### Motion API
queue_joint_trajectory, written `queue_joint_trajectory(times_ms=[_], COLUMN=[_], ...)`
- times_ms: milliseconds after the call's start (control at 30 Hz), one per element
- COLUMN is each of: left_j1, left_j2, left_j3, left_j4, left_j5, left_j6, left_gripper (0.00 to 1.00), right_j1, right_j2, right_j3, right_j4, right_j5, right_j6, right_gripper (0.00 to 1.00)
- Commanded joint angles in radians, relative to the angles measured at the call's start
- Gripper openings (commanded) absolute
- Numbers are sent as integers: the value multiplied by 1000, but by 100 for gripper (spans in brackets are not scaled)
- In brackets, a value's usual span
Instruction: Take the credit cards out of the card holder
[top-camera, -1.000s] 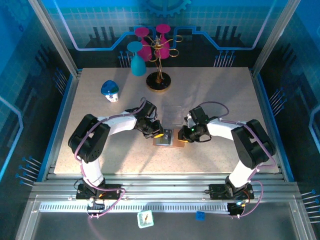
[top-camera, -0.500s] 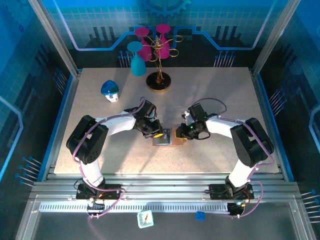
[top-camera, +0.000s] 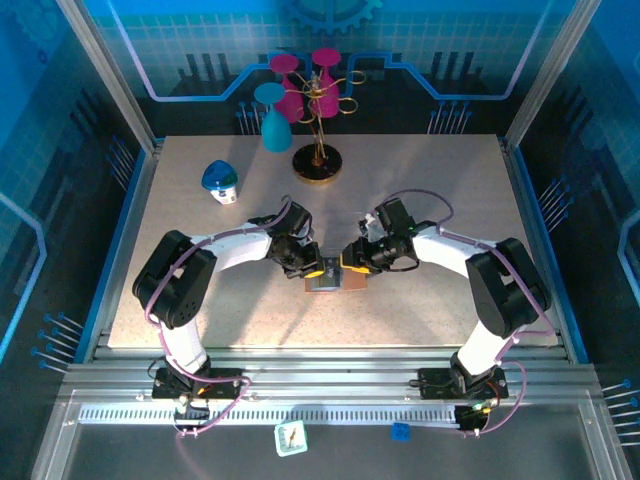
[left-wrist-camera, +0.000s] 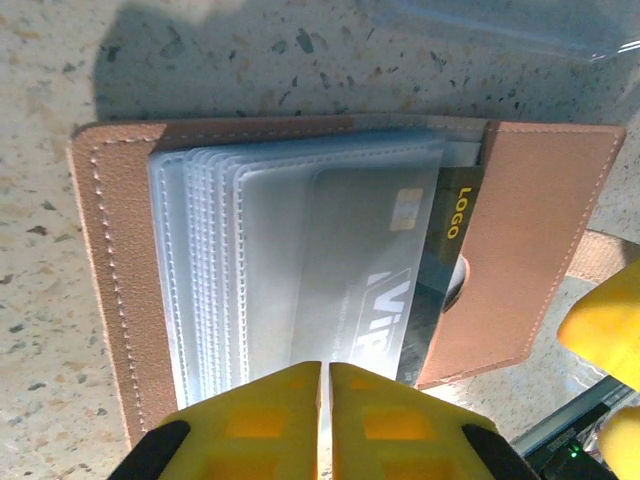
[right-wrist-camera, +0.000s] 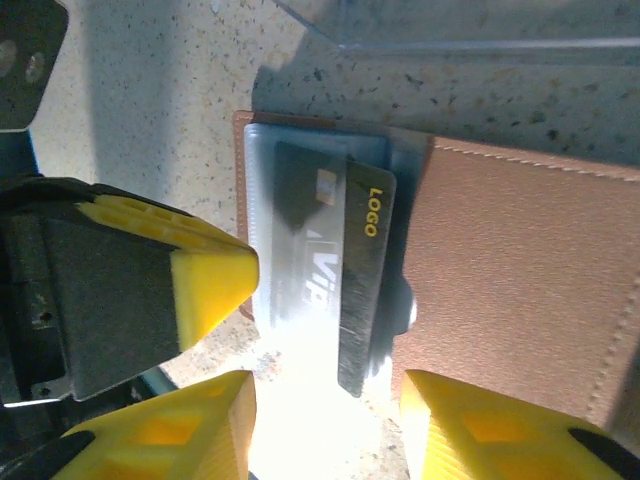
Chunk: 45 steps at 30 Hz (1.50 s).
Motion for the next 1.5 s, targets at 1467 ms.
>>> queue_joint_trajectory(times_ms=[1467], left_j1=[3], left_j2=[16], left_j3=[-15], left_j4=[-94], left_j5=[-67], left_j6=[43], left_gripper=[10], right_j1=[5], right_j2=[180], right_j3=[-126], right_j4=[357], right_j5=[-149], right_j6=[204], right_gripper=[13])
